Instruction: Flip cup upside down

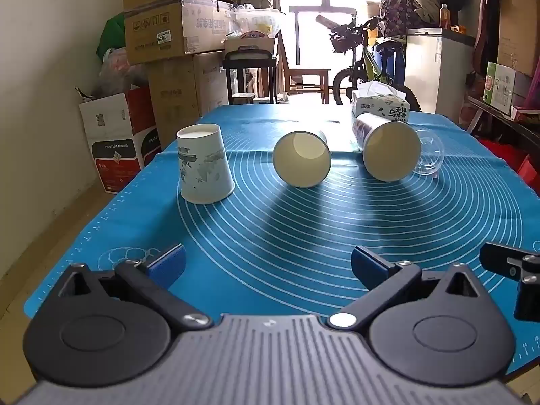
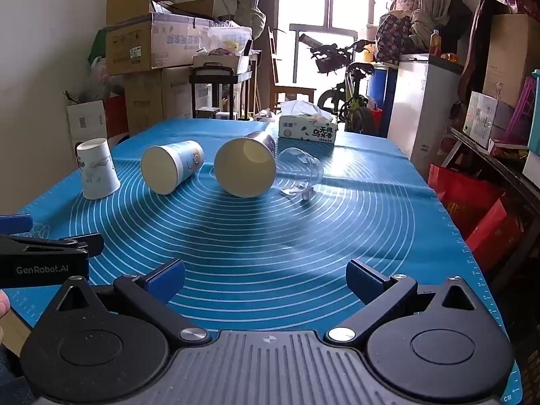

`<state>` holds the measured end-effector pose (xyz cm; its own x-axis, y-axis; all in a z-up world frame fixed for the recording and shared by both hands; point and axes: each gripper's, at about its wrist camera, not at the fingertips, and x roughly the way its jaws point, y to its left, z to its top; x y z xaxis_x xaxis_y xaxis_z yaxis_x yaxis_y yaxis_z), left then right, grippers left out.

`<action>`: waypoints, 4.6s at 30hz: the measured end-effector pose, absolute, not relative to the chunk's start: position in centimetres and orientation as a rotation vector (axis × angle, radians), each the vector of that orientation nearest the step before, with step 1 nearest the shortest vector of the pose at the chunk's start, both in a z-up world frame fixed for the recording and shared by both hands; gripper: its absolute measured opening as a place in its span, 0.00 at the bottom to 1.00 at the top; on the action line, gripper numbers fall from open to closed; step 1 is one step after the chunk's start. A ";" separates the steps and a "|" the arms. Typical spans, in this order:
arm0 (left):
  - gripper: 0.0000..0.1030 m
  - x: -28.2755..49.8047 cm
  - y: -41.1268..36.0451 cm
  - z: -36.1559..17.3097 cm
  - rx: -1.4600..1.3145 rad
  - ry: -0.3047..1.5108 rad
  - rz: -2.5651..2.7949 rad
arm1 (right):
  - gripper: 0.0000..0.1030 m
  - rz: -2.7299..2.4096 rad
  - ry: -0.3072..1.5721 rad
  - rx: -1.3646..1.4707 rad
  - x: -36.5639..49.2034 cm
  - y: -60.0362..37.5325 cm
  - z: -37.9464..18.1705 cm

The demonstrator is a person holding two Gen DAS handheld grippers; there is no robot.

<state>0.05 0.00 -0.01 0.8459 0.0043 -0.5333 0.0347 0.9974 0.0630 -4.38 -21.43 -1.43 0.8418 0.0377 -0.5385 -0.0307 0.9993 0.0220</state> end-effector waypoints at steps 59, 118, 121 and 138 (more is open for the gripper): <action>0.99 0.1 -0.2 -0.3 0.074 0.554 -0.019 | 1.00 0.027 0.575 -0.021 -4.4 -21.1 -1.7; 0.99 18.9 -4.7 1.9 0.234 0.674 -0.048 | 1.00 0.029 0.555 0.005 5.7 -26.7 0.3; 0.99 19.9 -4.7 1.1 0.244 0.706 -0.045 | 1.00 0.031 0.557 0.009 5.7 -27.1 0.1; 0.60 15.3 -3.7 3.5 0.194 0.780 -0.129 | 1.00 0.030 0.582 0.017 4.2 -27.1 -0.3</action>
